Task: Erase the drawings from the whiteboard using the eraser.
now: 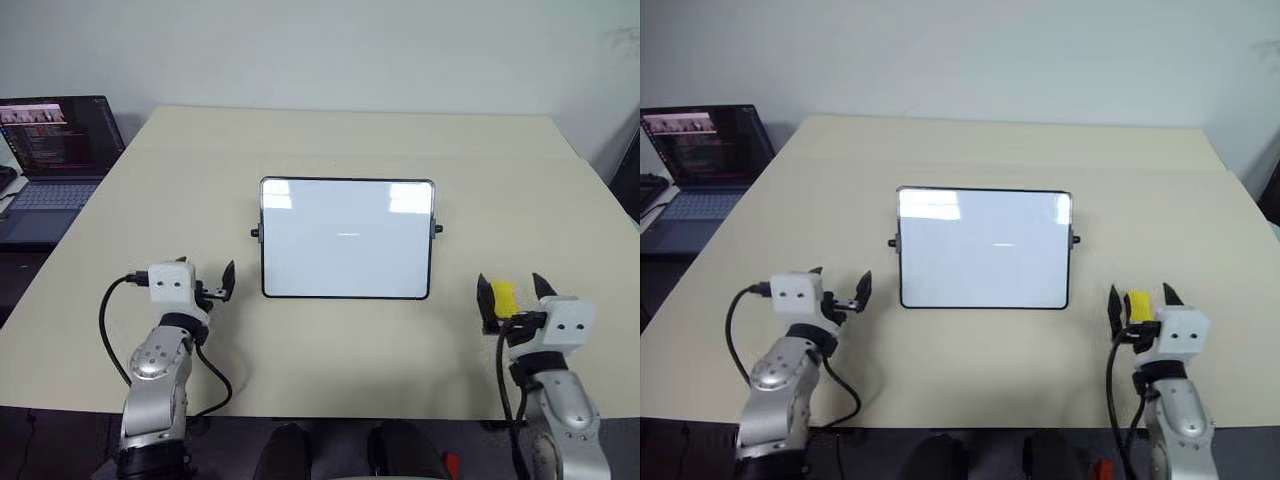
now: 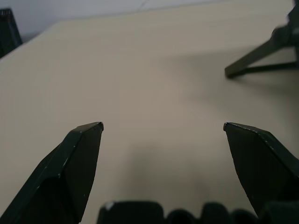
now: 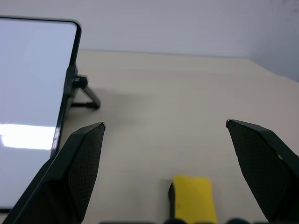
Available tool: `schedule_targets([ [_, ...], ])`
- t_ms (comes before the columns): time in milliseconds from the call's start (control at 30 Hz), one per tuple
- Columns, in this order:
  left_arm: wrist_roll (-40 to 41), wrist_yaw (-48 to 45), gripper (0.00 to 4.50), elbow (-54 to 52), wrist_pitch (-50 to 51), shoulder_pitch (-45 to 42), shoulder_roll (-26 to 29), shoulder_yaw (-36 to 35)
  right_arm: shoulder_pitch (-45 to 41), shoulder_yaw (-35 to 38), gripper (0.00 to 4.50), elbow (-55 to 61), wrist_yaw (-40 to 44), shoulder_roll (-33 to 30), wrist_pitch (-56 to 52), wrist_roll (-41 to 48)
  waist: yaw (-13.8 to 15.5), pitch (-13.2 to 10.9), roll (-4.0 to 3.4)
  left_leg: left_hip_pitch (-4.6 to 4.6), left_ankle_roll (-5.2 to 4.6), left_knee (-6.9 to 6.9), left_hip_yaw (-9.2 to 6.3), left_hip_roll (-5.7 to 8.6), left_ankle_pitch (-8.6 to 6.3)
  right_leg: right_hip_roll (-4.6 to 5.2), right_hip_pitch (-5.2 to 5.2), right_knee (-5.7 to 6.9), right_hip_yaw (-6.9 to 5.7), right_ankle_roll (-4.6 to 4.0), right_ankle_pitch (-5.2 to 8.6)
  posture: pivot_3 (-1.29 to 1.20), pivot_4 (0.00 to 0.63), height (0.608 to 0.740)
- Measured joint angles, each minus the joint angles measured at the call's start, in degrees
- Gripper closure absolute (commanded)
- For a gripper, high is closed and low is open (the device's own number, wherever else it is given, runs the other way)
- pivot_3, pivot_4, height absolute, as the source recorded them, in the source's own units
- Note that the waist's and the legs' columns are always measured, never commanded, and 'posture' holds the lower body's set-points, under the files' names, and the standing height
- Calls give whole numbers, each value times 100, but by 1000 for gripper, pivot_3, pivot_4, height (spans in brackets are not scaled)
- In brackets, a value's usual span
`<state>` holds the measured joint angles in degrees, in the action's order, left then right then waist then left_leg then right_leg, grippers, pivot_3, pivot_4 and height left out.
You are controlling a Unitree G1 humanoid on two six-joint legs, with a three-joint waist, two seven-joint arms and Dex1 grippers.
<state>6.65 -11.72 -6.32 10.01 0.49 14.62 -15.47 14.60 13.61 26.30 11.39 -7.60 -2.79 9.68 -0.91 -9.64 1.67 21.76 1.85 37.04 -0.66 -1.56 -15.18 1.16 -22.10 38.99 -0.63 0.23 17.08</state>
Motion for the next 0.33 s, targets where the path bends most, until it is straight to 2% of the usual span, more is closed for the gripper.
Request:
schedule_targets([
  [100,-13,163,0,-85,87,273,-195,27,279,67,21,22,138,-142,-5,108,25,5,0,2,0,-6,-3,-2,0,-1,-3,0,-3,-2,1,0,150,740],
  [233,-31,383,0,-247,197,461,-295,43,754,-102,21,149,225,-134,-60,110,52,34,-45,-2,0,-6,5,-3,-1,-2,-2,1,4,-3,4,0,150,740],
  [333,-34,477,0,-238,299,398,-297,54,752,-139,21,297,228,-170,-151,118,42,39,-50,-10,0,-3,11,-4,0,-4,1,2,8,22,18,0,150,740],
])
